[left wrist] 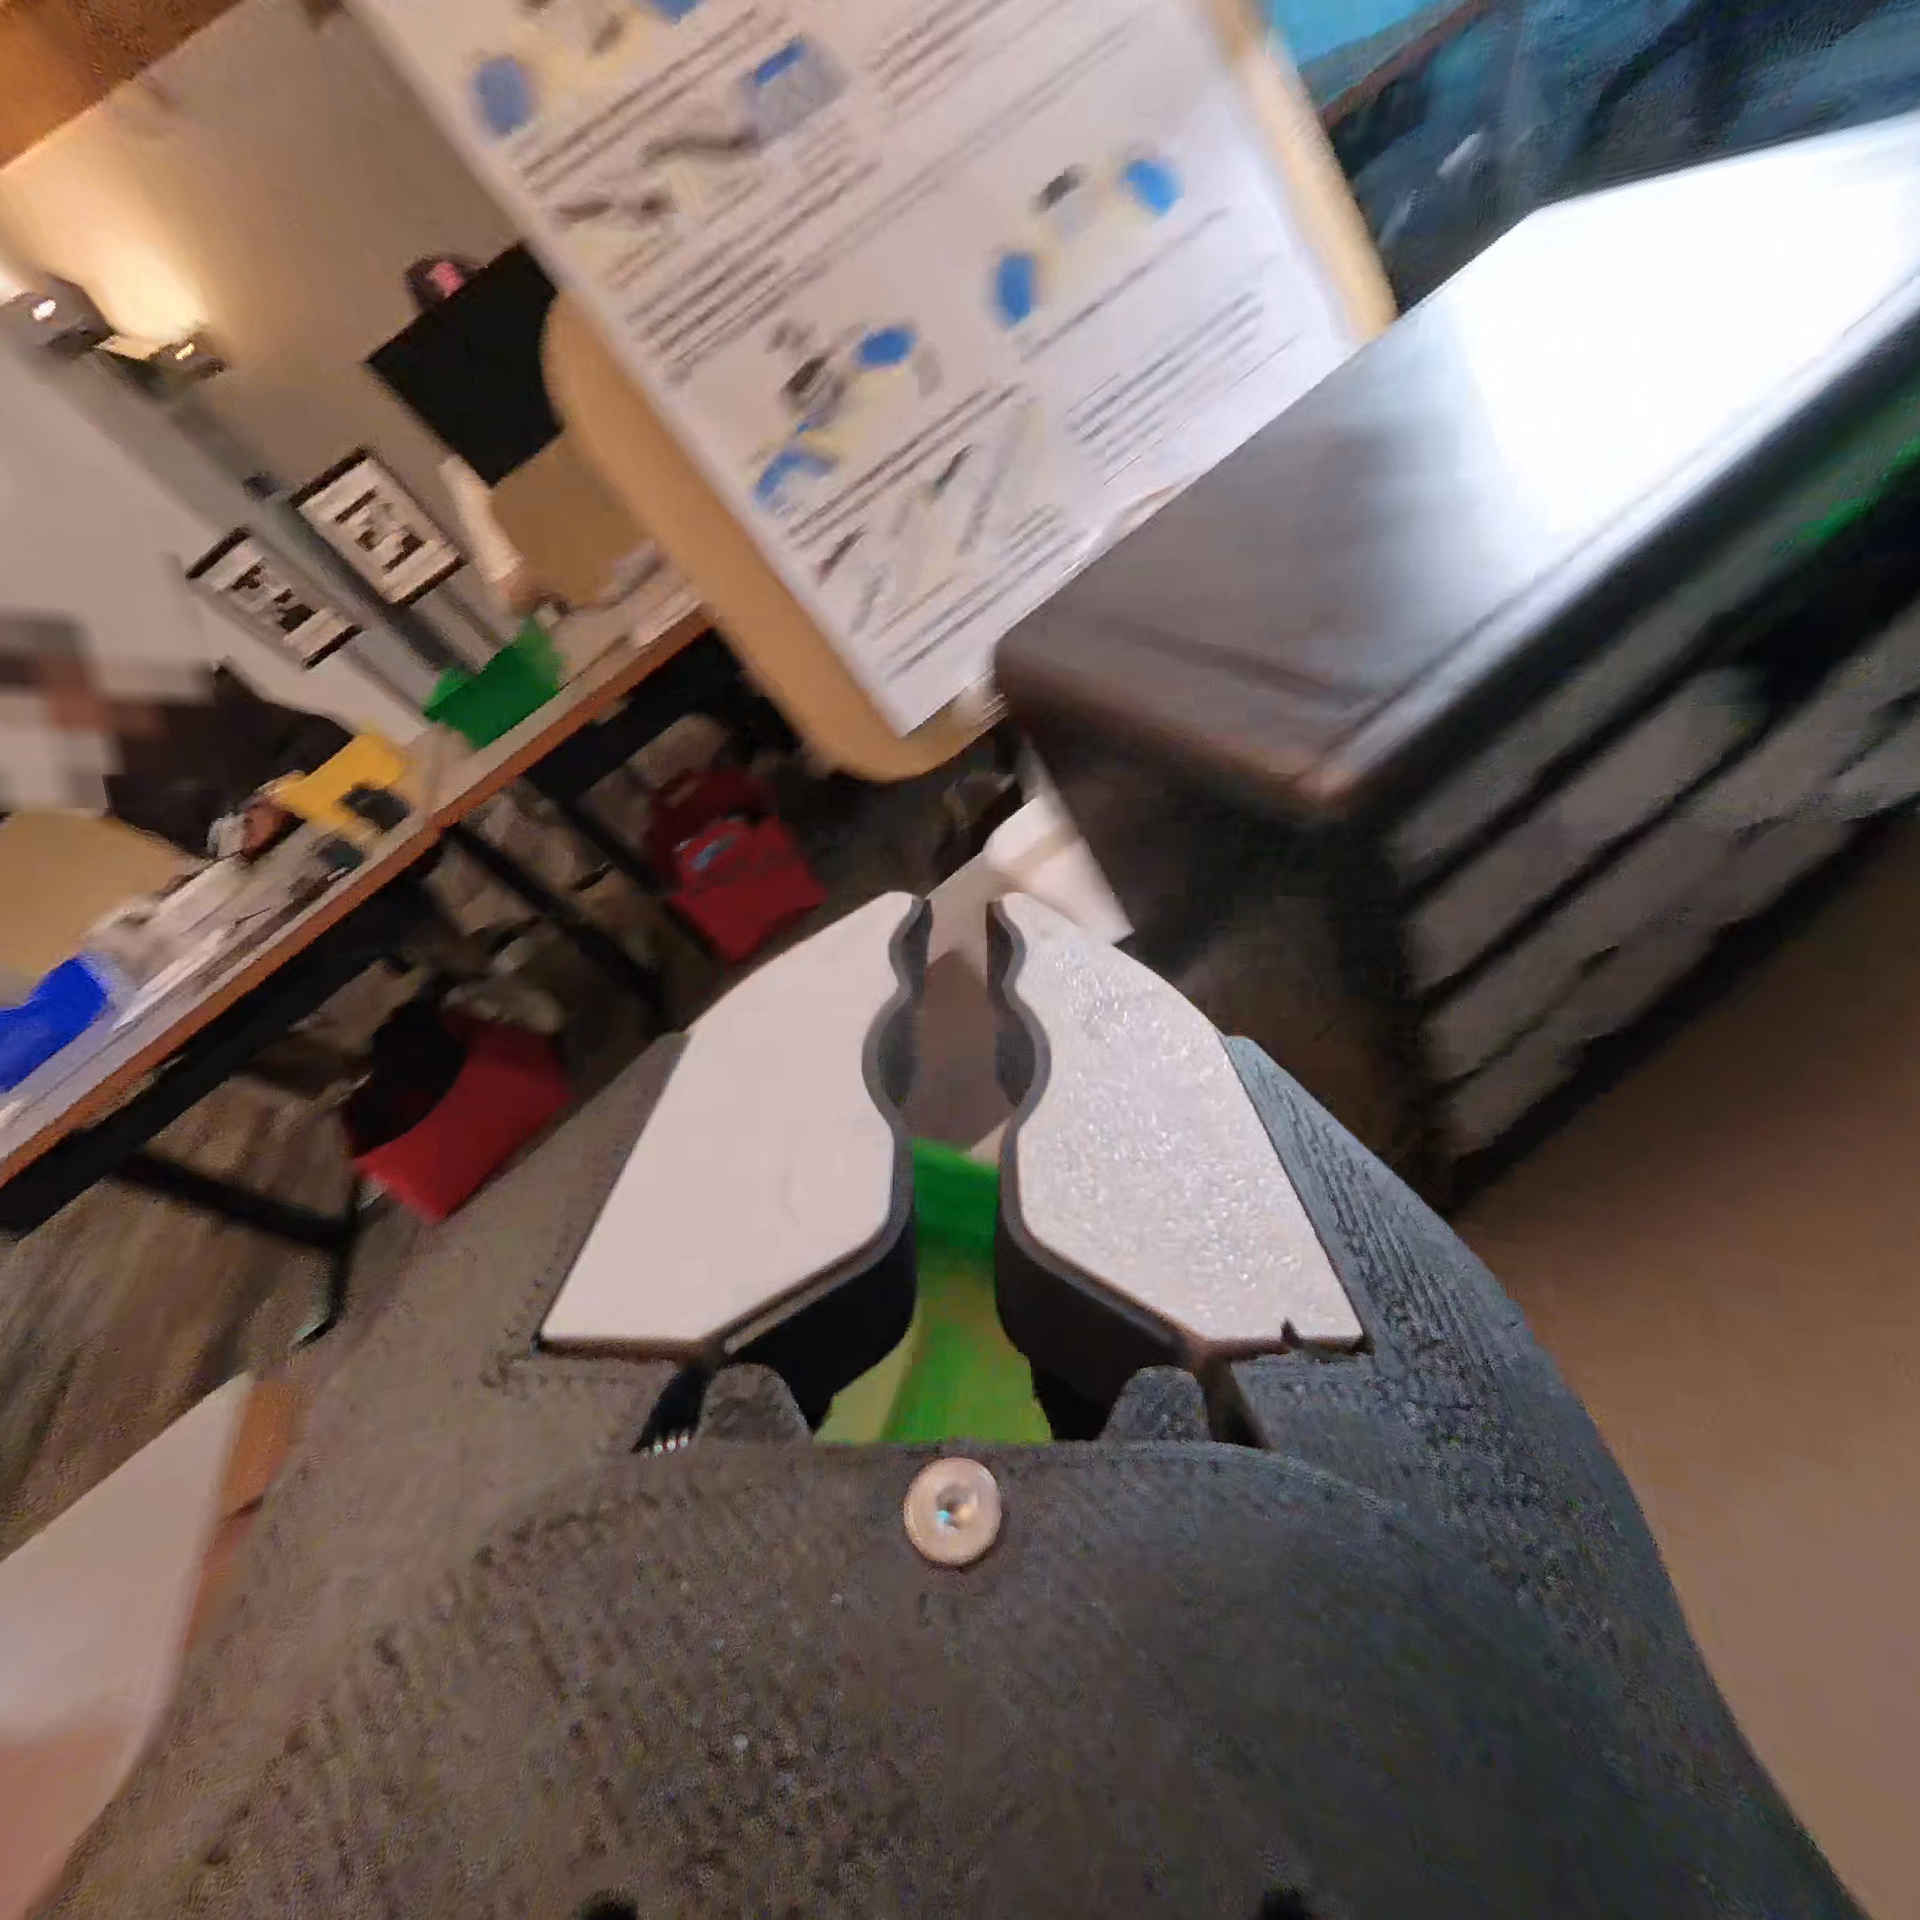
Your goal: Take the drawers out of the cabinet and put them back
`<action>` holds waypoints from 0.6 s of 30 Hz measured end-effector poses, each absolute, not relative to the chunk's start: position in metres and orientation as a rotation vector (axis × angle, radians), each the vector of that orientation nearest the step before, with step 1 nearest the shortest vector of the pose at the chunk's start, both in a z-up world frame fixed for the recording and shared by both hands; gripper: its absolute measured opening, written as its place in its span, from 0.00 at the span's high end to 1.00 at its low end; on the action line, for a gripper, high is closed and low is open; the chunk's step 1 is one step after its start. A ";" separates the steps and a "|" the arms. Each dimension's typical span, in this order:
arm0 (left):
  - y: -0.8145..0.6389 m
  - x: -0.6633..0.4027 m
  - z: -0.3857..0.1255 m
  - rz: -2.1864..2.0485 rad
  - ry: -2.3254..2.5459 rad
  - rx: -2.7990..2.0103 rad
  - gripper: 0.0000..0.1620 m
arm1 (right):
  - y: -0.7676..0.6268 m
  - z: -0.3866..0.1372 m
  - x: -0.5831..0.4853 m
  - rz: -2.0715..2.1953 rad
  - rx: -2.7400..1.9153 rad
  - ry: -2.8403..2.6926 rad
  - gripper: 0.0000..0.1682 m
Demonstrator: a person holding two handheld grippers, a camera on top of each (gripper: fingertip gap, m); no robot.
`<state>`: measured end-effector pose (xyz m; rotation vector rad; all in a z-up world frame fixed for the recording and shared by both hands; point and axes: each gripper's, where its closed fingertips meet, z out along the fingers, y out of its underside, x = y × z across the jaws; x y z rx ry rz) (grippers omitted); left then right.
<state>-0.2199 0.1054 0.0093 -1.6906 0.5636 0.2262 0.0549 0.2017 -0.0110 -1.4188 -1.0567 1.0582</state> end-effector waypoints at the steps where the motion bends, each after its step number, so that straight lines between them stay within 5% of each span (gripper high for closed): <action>1: 0.109 -0.247 0.009 0.291 0.557 -1.732 0.92 | 0.202 -0.011 0.055 1.061 -1.419 -1.055 1.00; 12: 0.080 -0.431 -0.171 0.648 0.975 -2.753 0.78 | 0.202 -0.011 0.055 1.078 -1.417 -1.047 1.00; 18: 0.066 -0.459 -0.212 0.875 1.204 -2.963 0.84 | 0.202 -0.011 0.055 1.081 -1.415 -1.051 1.00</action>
